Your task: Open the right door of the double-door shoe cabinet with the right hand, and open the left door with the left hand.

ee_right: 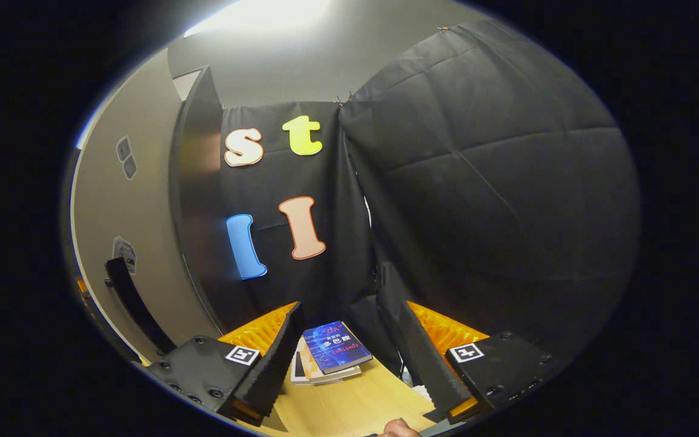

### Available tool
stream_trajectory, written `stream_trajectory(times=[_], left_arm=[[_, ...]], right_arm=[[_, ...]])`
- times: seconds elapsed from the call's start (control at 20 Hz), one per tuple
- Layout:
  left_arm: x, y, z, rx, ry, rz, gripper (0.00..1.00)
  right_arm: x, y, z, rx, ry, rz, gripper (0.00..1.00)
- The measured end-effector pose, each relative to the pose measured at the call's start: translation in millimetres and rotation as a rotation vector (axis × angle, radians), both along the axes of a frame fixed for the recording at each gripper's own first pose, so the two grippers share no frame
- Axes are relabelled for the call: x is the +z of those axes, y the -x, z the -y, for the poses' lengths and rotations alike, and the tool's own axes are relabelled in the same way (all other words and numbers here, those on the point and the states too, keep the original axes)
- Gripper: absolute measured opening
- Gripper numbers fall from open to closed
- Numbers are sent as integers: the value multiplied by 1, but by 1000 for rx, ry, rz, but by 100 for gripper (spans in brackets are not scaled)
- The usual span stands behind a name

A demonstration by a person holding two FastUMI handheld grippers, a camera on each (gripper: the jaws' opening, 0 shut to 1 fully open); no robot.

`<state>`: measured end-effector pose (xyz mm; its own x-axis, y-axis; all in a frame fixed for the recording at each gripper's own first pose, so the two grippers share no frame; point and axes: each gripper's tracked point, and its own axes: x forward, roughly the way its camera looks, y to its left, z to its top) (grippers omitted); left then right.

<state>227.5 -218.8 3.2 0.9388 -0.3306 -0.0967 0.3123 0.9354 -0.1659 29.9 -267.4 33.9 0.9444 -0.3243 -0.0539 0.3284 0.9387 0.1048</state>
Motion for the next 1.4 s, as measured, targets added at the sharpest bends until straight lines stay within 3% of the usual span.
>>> stream_trajectory(times=[0.25, 0.3, 0.55, 0.6, 0.65, 0.8, 1.0, 1.25, 1.35, 1.4], left_arm=[[-1, -14, 8, 49, -78, 9, 92], [3, -16, 9, 65, -103, 26, 69], [16, -23, 22, 97, -142, 66, 66], [17, -23, 22, 113, -146, 72, 51], [16, -24, 22, 117, -153, 65, 46], [10, -23, 14, 176, -153, 42, 40], [9, -27, 16, 185, -163, 47, 29], [5, -25, 15, 170, -177, 25, 26], [1, -29, 14, 176, -176, 31, 14], [4, -27, 14, 174, -180, 37, 8]], right_arm=[[-15, -31, 16, 32, -60, -9, 98], [-6, -39, 18, 47, -58, 23, 98], [4, -66, 39, 68, -44, 60, 98], [6, -71, 42, 75, -47, 62, 98], [5, -76, 43, 84, -48, 64, 98], [3, -91, 43, 116, -41, 56, 98], [1, -106, 42, 149, -30, 48, 98], [-6, -113, 43, 163, -55, 39, 98], [-6, -112, 44, 158, -64, 42, 98], [-5, -110, 42, 157, -67, 47, 92]])
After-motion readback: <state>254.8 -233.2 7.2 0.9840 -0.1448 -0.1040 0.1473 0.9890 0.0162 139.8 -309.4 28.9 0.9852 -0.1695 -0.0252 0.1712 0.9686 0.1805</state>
